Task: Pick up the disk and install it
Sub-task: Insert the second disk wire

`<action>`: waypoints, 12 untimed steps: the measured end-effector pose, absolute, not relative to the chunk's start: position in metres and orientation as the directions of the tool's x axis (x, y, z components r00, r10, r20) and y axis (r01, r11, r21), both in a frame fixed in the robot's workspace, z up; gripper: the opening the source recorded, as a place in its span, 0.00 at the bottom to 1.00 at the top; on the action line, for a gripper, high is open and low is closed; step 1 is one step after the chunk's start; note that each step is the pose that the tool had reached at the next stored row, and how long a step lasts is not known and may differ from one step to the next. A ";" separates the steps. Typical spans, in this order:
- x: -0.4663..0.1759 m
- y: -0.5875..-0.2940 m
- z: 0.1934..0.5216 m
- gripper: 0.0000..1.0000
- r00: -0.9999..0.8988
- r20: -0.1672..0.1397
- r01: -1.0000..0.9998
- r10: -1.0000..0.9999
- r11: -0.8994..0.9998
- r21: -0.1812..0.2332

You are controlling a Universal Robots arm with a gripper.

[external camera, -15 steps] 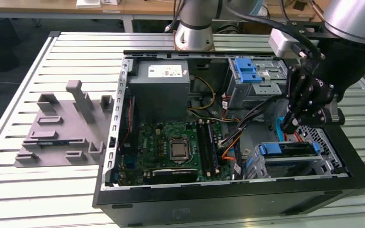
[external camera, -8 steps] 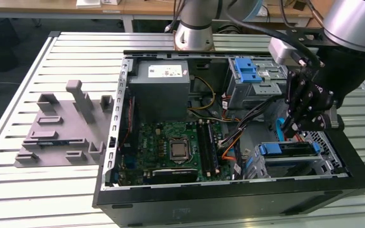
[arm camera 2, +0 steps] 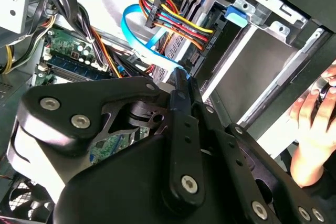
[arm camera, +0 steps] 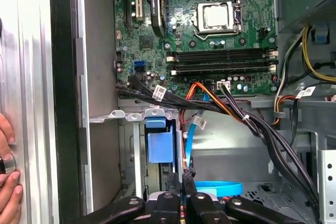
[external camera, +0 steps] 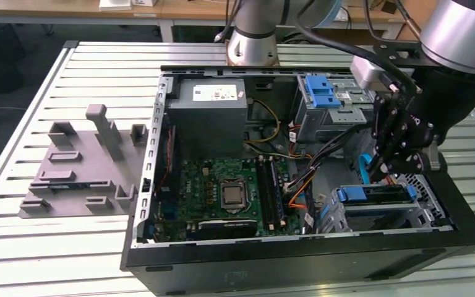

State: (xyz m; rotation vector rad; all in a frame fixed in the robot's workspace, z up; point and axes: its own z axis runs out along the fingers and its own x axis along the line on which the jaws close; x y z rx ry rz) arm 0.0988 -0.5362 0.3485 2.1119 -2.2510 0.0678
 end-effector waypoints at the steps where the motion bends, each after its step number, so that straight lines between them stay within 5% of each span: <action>1: 0.099 -0.536 0.348 0.16 -0.063 0.070 -0.998 -0.996 0.064 0.005; 12: 0.099 -0.540 0.344 0.16 -0.063 0.070 -0.998 -0.996 0.064 0.004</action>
